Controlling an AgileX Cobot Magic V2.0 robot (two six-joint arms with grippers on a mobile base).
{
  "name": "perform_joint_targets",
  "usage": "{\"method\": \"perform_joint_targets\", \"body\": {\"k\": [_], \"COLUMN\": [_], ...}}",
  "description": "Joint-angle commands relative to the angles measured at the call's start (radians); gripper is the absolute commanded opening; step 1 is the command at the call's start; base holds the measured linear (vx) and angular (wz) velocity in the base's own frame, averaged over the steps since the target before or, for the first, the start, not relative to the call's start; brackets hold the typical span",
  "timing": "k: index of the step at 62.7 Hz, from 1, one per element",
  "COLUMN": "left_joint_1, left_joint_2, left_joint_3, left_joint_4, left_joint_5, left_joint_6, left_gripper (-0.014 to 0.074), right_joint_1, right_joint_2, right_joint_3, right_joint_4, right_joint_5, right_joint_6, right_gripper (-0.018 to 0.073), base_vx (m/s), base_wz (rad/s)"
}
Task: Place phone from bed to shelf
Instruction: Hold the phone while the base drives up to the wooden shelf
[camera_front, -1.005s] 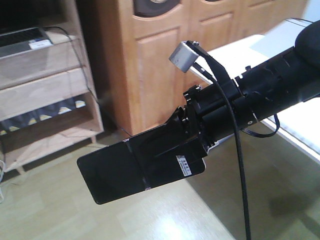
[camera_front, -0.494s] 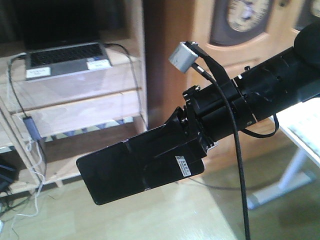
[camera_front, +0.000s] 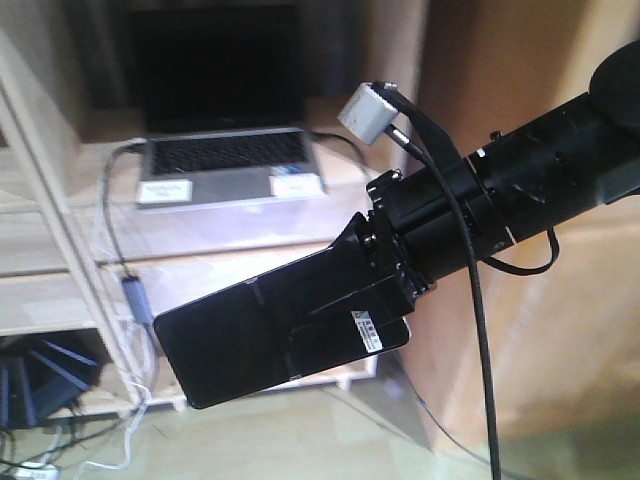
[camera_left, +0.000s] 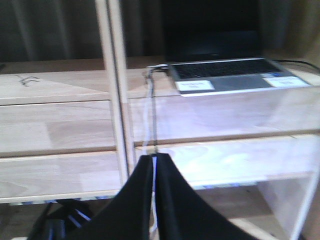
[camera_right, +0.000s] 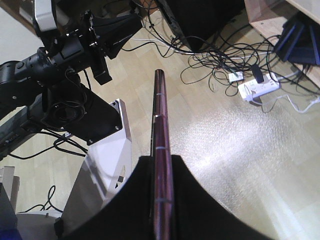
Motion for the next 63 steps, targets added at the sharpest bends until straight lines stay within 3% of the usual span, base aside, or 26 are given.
{"method": "perform_joint_targets", "body": {"k": [1,26,63], "left_joint_1": [0.0,0.0,0.0], "left_joint_2": [-0.008,-0.008,-0.008], "left_joint_3": [0.007,0.007,0.007], "left_joint_4": [-0.009,-0.009,-0.009], "left_joint_5": [-0.07,-0.07,-0.07], "left_joint_6": [0.0,0.0,0.0], "left_gripper": [0.0001,0.0001,0.0001], "right_joint_1": [-0.001,-0.001,-0.001], "right_joint_2": [-0.036,-0.036,-0.036], "right_joint_3": [-0.023,-0.023,-0.023], "right_joint_4": [0.075,0.075,0.075], "right_joint_5": [0.059,0.058,0.058], "right_joint_6": [-0.001,-0.001,-0.001], "right_gripper": [-0.0002,-0.0002,-0.0002], "base_vx": [0.36,0.35,0.3], "base_wz": [0.39,0.26,-0.02]}}
